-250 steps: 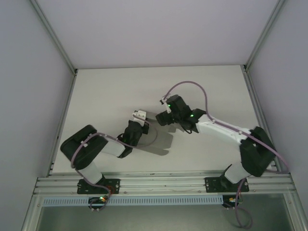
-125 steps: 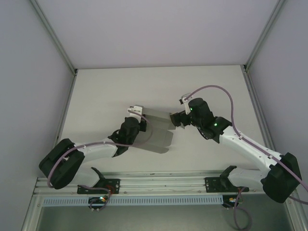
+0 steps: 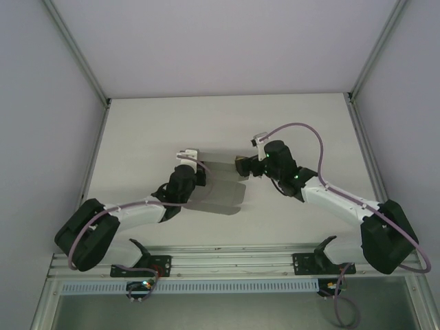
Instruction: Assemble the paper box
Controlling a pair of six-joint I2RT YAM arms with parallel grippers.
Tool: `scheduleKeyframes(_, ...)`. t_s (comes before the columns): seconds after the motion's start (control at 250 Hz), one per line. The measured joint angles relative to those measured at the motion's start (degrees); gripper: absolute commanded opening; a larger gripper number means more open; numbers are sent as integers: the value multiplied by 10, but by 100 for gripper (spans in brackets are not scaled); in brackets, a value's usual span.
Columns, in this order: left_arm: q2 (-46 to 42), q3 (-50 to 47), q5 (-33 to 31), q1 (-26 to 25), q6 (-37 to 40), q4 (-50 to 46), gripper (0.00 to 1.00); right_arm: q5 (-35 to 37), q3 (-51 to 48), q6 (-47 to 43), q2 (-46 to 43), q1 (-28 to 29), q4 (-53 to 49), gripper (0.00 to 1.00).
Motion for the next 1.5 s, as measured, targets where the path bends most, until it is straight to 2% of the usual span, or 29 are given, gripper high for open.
scheduleKeyframes(0.048, 2, 0, 1, 1, -9, 4, 0, 0, -21, 20, 2, -1, 50, 100)
scheduleKeyframes(0.192, 7, 0, 6, 2, -39, 10, 0, 14, -75, 80, 14, 2, 185, 100)
scheduleKeyframes(0.347, 8, 0, 17, 2, -64, 21, 0, 42, -94, 103, 9, 14, 240, 100)
scheduleKeyframes(0.495, 5, 10, 30, -1, -71, 21, 0, 60, -100, 93, -44, 19, 200, 100)
scheduleKeyframes(0.699, -28, 13, 36, -1, -68, -3, 0, 77, -101, 68, -170, 19, 37, 100)
scheduleKeyframes(0.89, -49, 17, 30, 1, -56, -27, 0, 87, -130, 50, -233, 17, -81, 100)
scheduleKeyframes(1.026, -54, 17, 30, 4, -52, -35, 0, 87, -146, 42, -226, 14, -103, 100)
scheduleKeyframes(1.158, -55, 16, 32, 5, -48, -38, 0, 99, -139, 40, -177, 13, -96, 100)
scheduleKeyframes(1.306, -55, 16, 37, 5, -41, -39, 0, 112, -118, 16, -127, 13, -59, 100)
scheduleKeyframes(1.501, -55, 16, 38, 5, -35, -38, 0, 120, -85, -22, -108, 15, -8, 100)
